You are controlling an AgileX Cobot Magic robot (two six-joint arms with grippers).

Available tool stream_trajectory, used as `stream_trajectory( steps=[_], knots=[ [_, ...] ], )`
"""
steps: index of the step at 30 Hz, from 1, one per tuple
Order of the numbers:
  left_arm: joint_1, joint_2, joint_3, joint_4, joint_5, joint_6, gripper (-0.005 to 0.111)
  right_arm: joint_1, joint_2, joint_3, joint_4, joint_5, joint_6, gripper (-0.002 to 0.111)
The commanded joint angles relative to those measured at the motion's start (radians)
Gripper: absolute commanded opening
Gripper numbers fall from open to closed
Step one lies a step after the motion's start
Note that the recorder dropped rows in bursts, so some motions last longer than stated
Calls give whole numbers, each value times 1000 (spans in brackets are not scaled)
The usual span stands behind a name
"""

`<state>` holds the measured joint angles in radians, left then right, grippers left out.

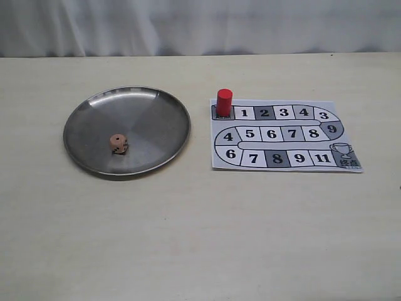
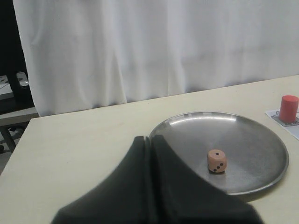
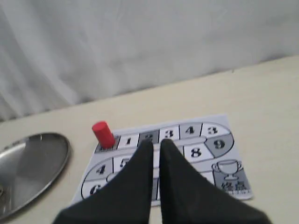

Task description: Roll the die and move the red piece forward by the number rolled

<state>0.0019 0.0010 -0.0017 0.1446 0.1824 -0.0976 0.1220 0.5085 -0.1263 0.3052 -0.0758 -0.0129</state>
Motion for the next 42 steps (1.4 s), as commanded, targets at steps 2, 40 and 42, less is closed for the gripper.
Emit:
stream_trajectory(
  steps=[2, 40, 42],
  knots=[
    [-2, -1, 2, 0, -9, -1, 0, 127, 319, -123, -14, 3, -2, 5],
    [-2, -1, 2, 0, -9, -1, 0, 601, 1892, -1681, -14, 447, -231, 64],
    [-2, -1, 2, 0, -9, -1, 0, 601, 1910, -1688, -14, 440, -252, 64]
  ],
)
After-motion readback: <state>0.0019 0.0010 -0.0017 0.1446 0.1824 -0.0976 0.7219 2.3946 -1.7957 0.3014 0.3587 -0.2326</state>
